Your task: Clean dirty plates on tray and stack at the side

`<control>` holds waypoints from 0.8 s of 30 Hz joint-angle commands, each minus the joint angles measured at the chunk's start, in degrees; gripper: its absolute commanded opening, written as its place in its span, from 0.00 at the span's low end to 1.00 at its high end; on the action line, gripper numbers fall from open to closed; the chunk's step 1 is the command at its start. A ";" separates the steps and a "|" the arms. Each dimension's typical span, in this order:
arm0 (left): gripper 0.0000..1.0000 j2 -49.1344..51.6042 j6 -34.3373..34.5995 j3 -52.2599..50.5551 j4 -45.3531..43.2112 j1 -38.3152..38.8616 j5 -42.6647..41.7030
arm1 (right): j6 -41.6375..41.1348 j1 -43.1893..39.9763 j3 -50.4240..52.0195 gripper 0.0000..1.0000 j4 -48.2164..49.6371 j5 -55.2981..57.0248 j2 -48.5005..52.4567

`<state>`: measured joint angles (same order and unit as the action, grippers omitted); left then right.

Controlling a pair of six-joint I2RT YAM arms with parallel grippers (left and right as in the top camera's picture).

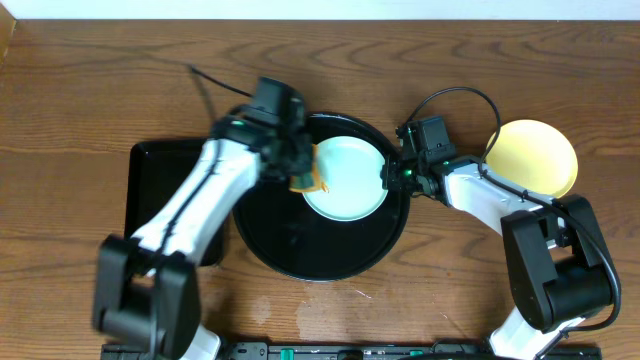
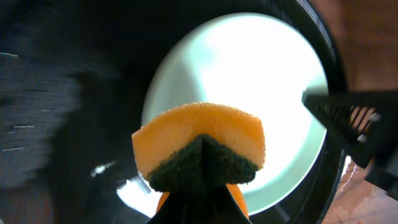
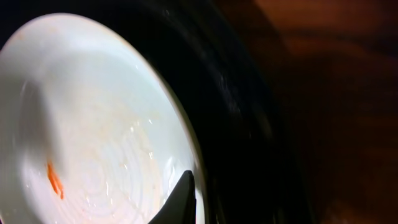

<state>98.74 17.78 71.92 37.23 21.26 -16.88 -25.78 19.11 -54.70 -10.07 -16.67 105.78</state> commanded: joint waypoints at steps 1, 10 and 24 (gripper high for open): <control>0.08 4.74 4.79 -0.17 -0.96 3.28 -0.85 | 8.72 -1.36 -0.96 0.16 1.11 -2.36 1.14; 0.08 13.66 6.08 -0.17 -2.93 4.55 -0.66 | 18.38 -4.13 -2.40 0.19 0.87 -9.55 1.18; 0.08 18.93 4.76 -0.22 -4.11 4.55 -0.66 | 18.99 -4.11 -2.40 0.31 1.33 -12.13 3.34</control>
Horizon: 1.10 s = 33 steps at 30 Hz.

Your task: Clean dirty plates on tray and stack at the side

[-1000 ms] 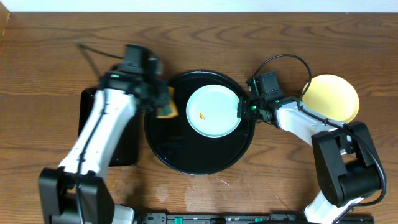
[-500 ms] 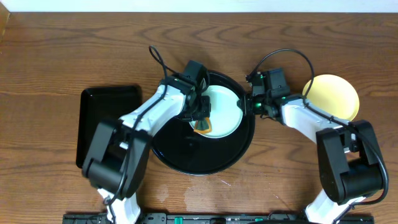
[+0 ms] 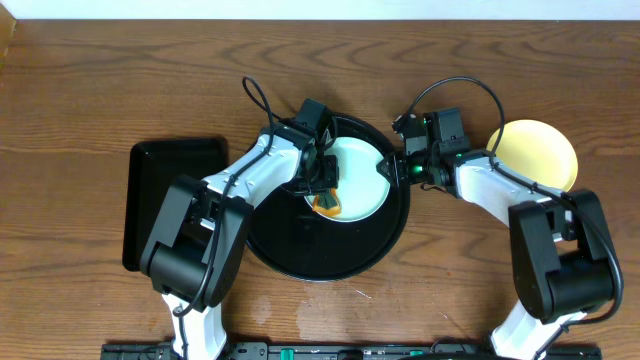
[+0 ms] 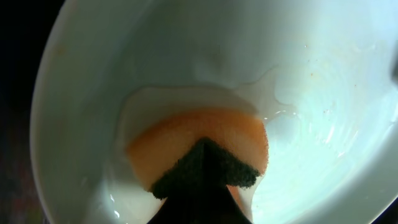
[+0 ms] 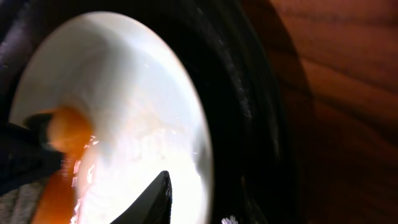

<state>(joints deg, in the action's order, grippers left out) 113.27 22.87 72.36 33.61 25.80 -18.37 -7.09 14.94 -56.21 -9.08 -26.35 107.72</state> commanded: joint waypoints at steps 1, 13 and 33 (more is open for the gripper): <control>0.08 4.39 -0.31 -0.66 -0.50 0.02 0.83 | 0.31 0.17 -0.87 0.30 0.52 -4.37 1.40; 0.07 4.42 -5.07 -0.66 -1.36 0.00 0.85 | 0.33 1.44 -0.90 0.24 4.90 -31.56 1.36; 0.07 3.67 -4.61 0.22 -4.11 0.02 -12.31 | -13.57 2.71 -0.90 0.01 2.21 -4.09 1.36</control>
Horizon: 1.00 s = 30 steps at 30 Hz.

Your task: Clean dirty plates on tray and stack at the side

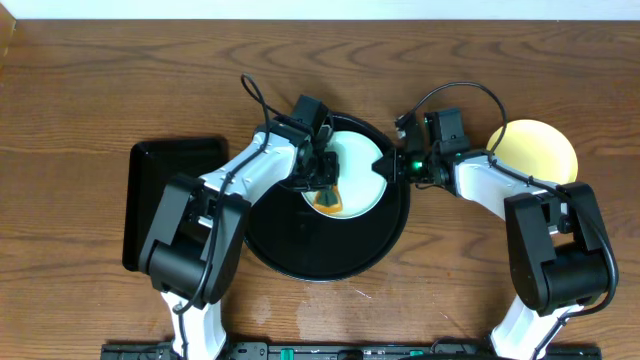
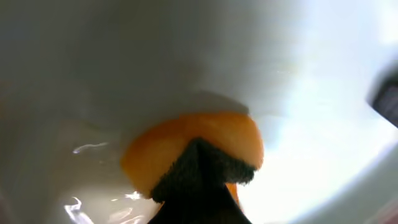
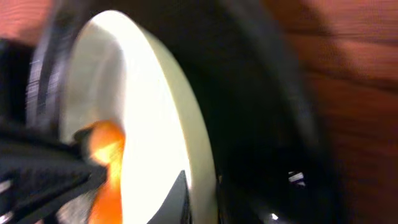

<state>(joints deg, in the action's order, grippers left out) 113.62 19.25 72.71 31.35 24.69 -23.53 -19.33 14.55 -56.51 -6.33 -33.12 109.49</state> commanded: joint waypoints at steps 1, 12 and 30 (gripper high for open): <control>0.08 3.28 -1.01 -0.13 -2.60 1.14 -7.26 | -1.75 3.37 -0.59 0.01 -0.76 4.15 -0.42; 0.07 3.39 -1.18 -0.48 2.49 1.42 23.15 | -1.46 3.93 -0.59 0.01 -0.50 4.31 -1.09; 0.07 3.39 0.92 -0.48 3.63 1.64 38.91 | 1.68 4.48 -0.59 0.01 -2.86 2.38 -4.20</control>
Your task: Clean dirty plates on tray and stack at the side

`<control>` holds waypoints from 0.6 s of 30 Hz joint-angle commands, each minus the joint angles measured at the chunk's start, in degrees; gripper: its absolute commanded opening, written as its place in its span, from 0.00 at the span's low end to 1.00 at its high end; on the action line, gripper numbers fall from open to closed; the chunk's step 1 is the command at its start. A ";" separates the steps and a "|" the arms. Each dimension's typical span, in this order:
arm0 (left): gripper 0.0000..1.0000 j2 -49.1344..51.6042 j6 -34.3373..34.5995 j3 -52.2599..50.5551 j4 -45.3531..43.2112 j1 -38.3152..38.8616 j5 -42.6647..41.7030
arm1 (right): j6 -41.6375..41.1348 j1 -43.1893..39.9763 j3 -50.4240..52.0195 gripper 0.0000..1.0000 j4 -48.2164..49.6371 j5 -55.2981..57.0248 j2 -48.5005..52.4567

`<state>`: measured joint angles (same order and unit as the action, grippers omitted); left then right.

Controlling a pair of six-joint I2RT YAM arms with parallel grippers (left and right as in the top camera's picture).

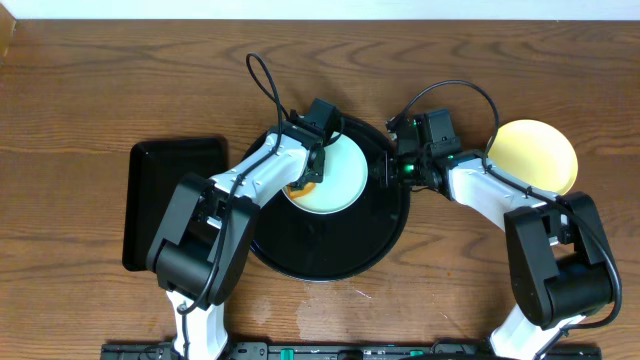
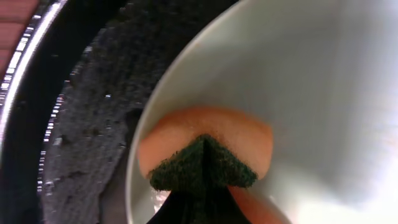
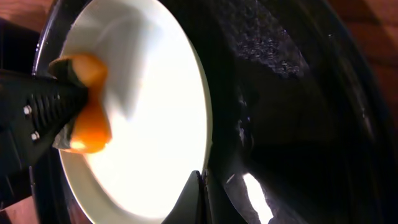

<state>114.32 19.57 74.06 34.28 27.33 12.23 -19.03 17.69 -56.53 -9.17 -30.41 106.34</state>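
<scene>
A white plate sits tilted in the round black tray, its right rim raised. My right gripper is shut on that rim, and the pinch shows at the bottom of the right wrist view. My left gripper is shut on an orange sponge with a dark green scouring side. The sponge presses against the plate's inner face near its left edge. In the right wrist view the sponge lies at the left of the plate. A clean yellow plate lies on the table at the right.
A rectangular black tray lies at the left of the table. Cables arch over the back of the round tray behind both wrists. Wet patches glisten on the round tray's floor.
The plate now stands further left and tilted higher on the right. The sponge has gone from the plate's lower middle to its left edge. My right gripper has moved slightly left, still on the rim.
First my left gripper held the sponge just left of the plate, while the right one gripped its right rim. Then the sponge was pressed on the plate's middle, and stayed there a second later. An orange smear seen at first no longer shows. Now the sponge is at the left edge.
</scene>
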 commanded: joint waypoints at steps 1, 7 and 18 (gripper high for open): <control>0.07 2.69 0.20 -1.84 0.37 -0.85 1.33 | 2.29 1.64 -0.57 0.01 0.24 -0.87 -1.05; 0.07 2.69 -2.64 -1.81 -0.31 1.07 -2.19 | 3.85 4.37 -0.57 0.07 0.48 6.14 -1.05; 0.07 2.69 -2.45 -0.98 -0.33 3.30 -4.66 | 0.66 8.52 -0.57 0.01 5.44 19.74 -0.66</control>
<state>114.34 17.50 73.95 33.74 29.91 12.32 -16.32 24.91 -56.93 -3.84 -15.29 105.84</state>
